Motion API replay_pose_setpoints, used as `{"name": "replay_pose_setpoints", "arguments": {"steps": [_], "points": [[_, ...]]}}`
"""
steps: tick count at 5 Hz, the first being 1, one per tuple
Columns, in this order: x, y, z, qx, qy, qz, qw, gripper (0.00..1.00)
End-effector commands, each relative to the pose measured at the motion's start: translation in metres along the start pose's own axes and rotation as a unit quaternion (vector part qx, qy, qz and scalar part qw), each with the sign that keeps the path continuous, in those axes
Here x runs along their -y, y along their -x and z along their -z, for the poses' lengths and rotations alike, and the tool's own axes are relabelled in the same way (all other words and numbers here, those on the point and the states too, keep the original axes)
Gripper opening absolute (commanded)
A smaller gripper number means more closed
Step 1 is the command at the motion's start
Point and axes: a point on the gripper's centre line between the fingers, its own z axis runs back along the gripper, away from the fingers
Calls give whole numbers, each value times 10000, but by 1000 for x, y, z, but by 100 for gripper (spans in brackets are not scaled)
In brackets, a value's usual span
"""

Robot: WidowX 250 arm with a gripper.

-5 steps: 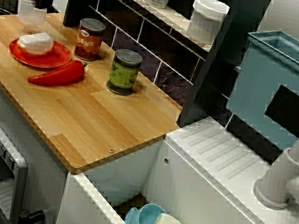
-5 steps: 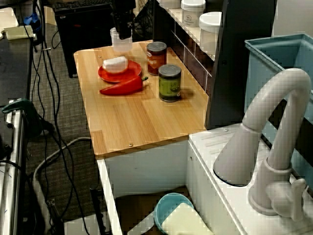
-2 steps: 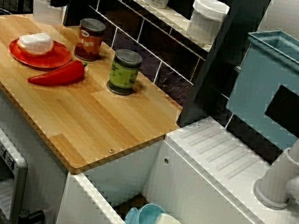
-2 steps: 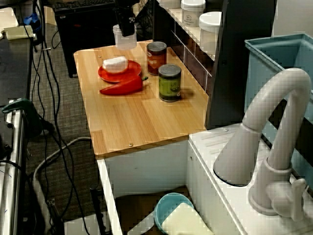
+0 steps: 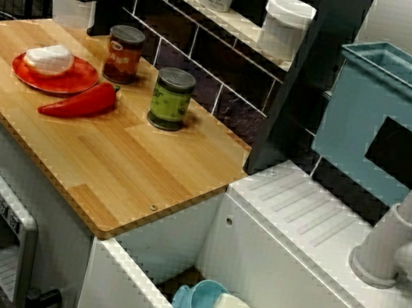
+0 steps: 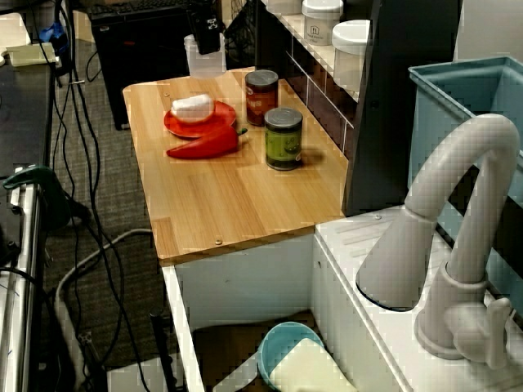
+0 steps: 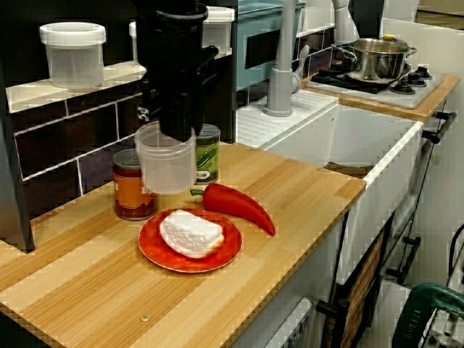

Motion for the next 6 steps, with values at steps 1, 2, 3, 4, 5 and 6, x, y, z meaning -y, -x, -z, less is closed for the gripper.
{"name": "replay_pose_setpoints", "arguments": {"steps": [1, 2, 3, 4, 5, 6], "points": [[32, 17, -23, 411, -44, 242, 9989, 0], [46, 27, -18, 472, -48, 280, 9985, 0], [58, 32, -12, 494, -41, 324, 9982, 0], [71, 37, -7, 504, -2, 384, 9980, 0], [88, 42, 5, 400, 75, 477, 9980, 0], [106, 49, 15, 336, 116, 593, 9976, 0]]}}
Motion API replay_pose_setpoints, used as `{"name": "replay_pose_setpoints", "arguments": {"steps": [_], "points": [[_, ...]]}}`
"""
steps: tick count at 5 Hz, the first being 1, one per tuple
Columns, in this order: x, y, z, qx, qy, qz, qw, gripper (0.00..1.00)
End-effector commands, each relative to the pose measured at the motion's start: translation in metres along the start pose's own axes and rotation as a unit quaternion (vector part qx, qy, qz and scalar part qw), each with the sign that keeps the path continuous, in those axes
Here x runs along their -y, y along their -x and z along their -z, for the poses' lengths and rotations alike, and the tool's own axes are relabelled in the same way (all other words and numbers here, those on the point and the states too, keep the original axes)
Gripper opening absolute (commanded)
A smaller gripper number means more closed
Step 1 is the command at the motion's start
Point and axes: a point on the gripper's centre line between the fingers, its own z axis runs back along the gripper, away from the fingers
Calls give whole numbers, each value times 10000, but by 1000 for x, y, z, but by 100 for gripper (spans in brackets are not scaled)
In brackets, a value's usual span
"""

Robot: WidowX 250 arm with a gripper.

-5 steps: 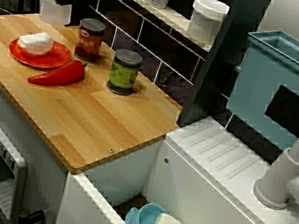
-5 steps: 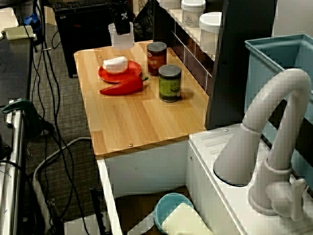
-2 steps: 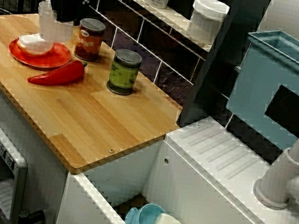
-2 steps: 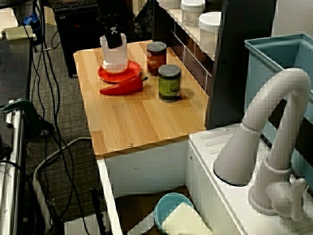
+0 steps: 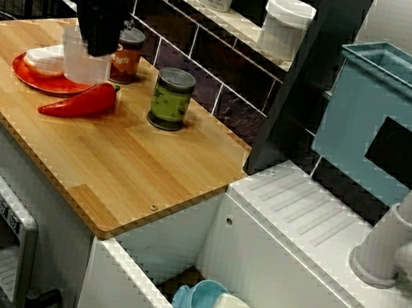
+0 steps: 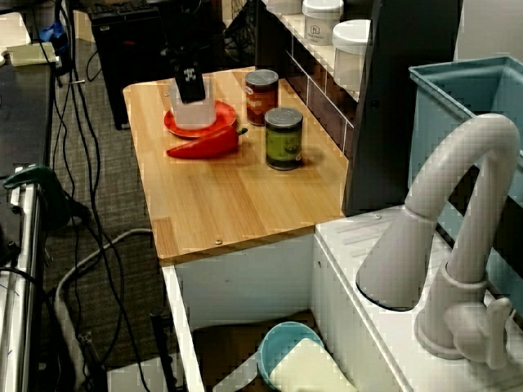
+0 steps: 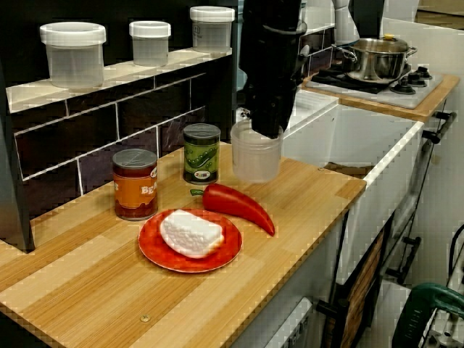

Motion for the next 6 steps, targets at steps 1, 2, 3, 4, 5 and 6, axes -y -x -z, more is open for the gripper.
{"name": "replay_pose_setpoints", "arguments": {"steps": [1, 2, 3, 4, 5, 6], "points": [[34, 12, 13, 338, -100, 334, 9988, 0], [43, 14, 25, 336, -115, 410, 9985, 0], [50, 16, 31, 302, -109, 468, 9984, 0], [51, 17, 37, 251, -115, 439, 9987, 0], [50, 17, 37, 251, -116, 435, 9987, 0], [48, 18, 38, 264, -132, 420, 9987, 0]]}}
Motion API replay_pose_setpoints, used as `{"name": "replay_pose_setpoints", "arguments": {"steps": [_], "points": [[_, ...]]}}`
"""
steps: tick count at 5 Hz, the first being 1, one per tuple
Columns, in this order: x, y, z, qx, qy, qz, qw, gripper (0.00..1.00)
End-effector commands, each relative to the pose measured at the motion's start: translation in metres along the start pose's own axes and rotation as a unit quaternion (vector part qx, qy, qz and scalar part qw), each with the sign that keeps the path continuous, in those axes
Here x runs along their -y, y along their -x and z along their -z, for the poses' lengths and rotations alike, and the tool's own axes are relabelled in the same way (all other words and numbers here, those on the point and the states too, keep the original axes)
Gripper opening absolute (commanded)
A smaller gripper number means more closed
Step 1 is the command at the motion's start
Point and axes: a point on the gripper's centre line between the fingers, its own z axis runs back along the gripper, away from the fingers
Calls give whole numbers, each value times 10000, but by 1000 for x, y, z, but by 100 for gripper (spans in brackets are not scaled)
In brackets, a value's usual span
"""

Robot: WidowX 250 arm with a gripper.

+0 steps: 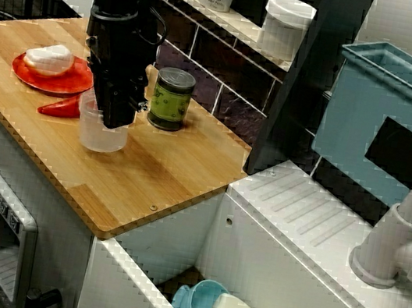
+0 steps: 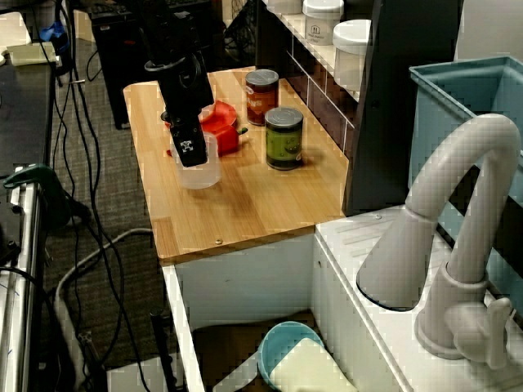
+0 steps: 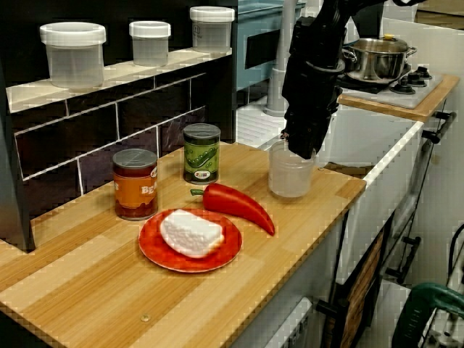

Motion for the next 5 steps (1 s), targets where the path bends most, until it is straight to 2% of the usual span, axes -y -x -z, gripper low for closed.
{"name": "replay_pose_setpoints", "arguments": {"steps": [1, 2, 4, 5], "points": [[-7, 1, -1, 139, -139, 28, 9998, 96], [-10, 3, 0, 133, -147, 17, 9998, 100], [-15, 4, -3, 119, -140, -36, 9998, 100], [-17, 2, -10, 134, -80, -52, 9999, 100]]}}
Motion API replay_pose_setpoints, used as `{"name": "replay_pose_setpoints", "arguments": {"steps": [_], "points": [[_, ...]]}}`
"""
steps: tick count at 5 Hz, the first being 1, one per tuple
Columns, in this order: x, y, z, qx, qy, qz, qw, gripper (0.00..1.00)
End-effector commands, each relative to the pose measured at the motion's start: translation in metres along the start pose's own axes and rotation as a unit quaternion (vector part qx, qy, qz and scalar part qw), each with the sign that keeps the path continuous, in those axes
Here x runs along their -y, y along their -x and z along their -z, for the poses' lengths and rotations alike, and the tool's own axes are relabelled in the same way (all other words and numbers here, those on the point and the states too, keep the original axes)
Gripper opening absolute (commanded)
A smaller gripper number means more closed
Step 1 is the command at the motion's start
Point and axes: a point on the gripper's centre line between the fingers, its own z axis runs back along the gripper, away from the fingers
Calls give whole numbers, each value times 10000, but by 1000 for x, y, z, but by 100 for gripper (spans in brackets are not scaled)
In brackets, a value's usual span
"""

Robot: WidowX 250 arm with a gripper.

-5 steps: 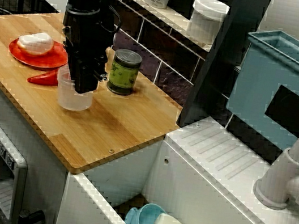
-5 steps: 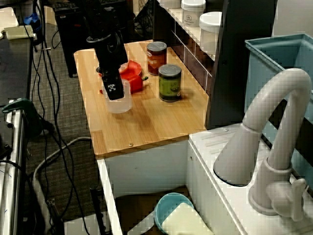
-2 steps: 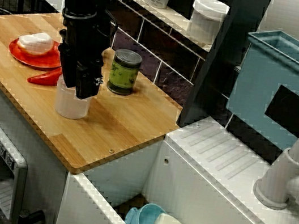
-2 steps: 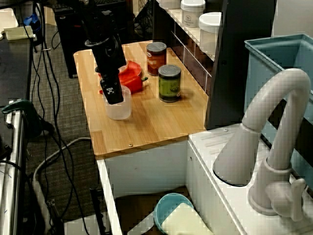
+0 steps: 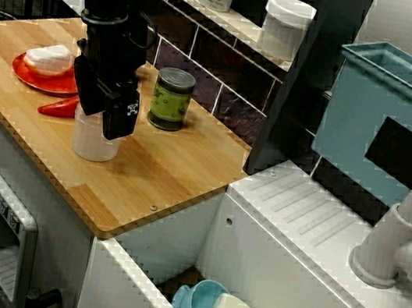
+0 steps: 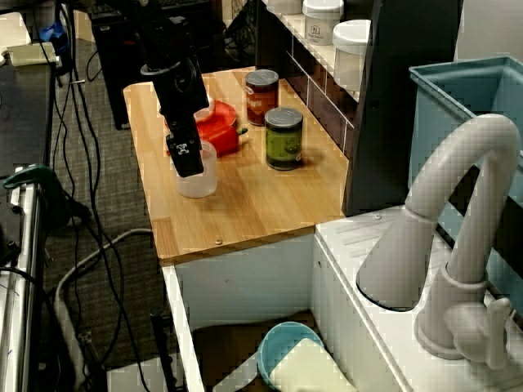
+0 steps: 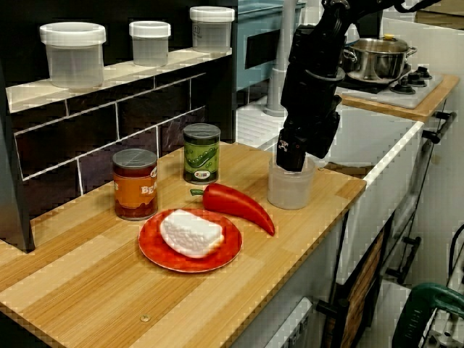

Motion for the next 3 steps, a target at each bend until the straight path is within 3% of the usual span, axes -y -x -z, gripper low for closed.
{"name": "replay_pose_setpoints", "arguments": {"steps": [1, 3], "points": [[-9, -9, -25, 190, 114, -69, 9997, 100], [-12, -15, -40, 188, 276, -224, 9992, 100]]}}
